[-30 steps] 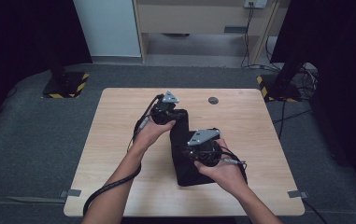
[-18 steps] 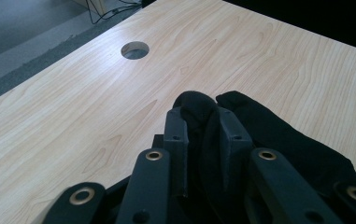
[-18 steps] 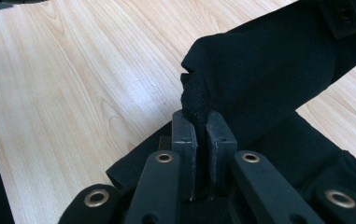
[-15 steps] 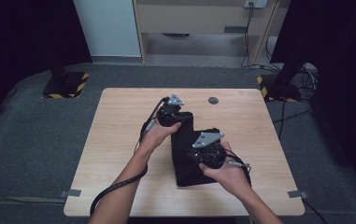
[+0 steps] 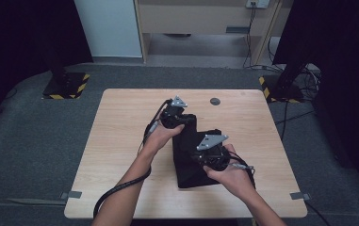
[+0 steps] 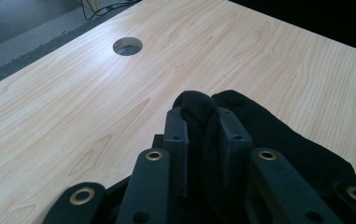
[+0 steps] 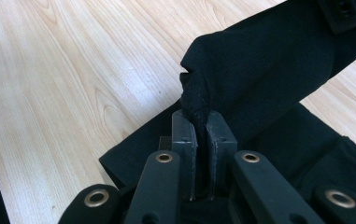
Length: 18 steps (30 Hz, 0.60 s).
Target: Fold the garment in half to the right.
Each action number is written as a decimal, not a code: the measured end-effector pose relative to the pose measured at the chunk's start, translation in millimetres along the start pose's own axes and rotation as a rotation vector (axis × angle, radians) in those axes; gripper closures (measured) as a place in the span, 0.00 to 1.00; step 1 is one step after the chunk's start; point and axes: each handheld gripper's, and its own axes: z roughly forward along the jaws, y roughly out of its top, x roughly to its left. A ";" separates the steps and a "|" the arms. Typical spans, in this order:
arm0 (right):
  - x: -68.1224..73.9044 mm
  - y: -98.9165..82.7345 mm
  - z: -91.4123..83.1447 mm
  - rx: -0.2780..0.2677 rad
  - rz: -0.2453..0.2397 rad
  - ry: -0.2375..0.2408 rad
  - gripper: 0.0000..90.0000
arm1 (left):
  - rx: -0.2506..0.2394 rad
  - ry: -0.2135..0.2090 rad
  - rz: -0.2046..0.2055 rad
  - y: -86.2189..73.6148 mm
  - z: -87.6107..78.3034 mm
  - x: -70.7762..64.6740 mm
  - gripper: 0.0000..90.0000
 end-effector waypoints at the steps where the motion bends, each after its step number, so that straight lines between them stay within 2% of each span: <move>1: -0.3 -0.8 0.5 0.001 0.000 0.000 0.94 | 0.002 -0.001 0.001 -0.1 0.6 -0.1 0.85; 11: -4.2 -7.1 1.4 0.009 0.005 -0.006 0.94 | -0.002 -0.010 -0.014 -2.4 7.0 0.6 0.85; 18: -4.2 -11.3 3.4 0.017 0.009 -0.008 0.94 | -0.001 -0.018 -0.010 -3.7 13.3 -2.1 0.85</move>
